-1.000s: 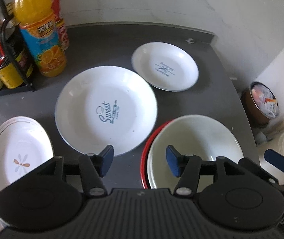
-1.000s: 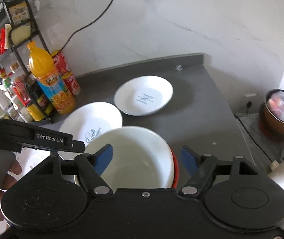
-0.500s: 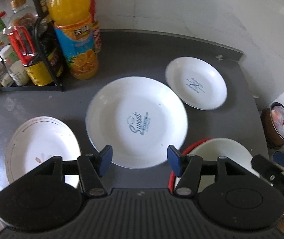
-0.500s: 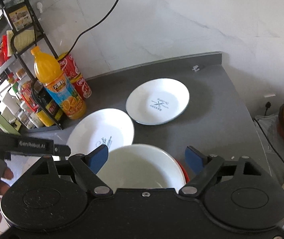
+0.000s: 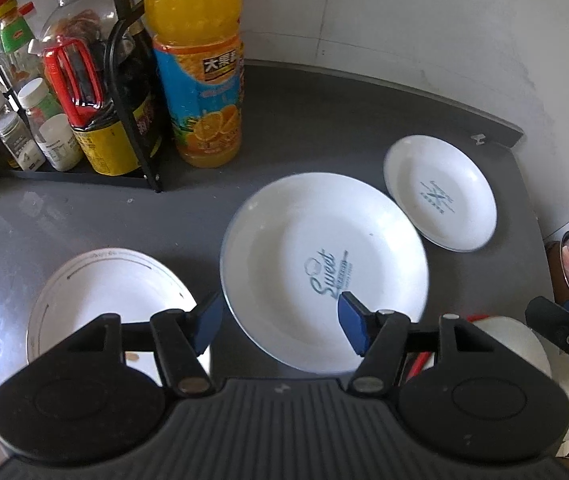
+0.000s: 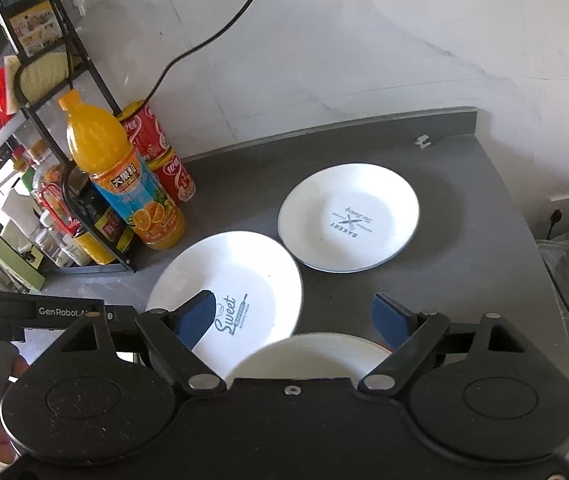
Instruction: Organize plates and bowls
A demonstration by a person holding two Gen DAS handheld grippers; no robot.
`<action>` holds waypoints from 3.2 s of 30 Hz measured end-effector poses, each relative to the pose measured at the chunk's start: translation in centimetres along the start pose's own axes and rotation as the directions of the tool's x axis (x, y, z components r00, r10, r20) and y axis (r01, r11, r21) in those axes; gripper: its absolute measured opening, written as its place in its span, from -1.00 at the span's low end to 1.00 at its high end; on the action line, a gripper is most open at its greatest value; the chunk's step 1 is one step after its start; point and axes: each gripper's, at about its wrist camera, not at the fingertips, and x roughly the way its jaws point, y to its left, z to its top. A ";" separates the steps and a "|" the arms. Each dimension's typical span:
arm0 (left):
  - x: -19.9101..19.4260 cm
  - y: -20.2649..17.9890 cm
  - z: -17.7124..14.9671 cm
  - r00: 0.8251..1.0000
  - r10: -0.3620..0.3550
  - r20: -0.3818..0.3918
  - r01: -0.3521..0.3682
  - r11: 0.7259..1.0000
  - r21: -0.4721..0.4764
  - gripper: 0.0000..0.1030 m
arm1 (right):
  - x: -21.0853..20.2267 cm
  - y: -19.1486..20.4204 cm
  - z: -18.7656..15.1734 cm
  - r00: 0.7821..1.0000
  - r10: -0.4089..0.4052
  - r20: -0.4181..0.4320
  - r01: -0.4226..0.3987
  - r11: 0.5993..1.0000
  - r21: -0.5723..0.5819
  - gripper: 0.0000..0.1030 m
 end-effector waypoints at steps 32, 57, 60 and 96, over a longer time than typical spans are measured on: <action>12.6 6.4 4.9 0.975 -0.026 -0.222 0.027 1.000 0.002 0.09 | 14.2 2.0 3.9 0.934 -0.155 -0.322 0.143 0.988 -0.060 0.40; 13.5 5.9 4.2 0.961 -0.099 -0.258 0.074 0.992 -0.104 -0.67 | 18.4 1.0 2.4 0.891 -0.057 -0.451 0.041 0.998 -0.045 -0.57; 13.3 6.5 4.1 0.961 -0.117 -0.252 0.091 0.990 -0.112 -0.67 | 17.5 0.8 2.5 0.907 -0.033 -0.419 0.016 0.999 -0.044 -0.64; 3.7 13.3 4.0 0.990 -0.033 -0.134 0.008 0.982 -0.188 -0.66 | 11.6 8.3 2.5 0.940 0.118 -0.319 -0.214 0.934 -0.286 -0.67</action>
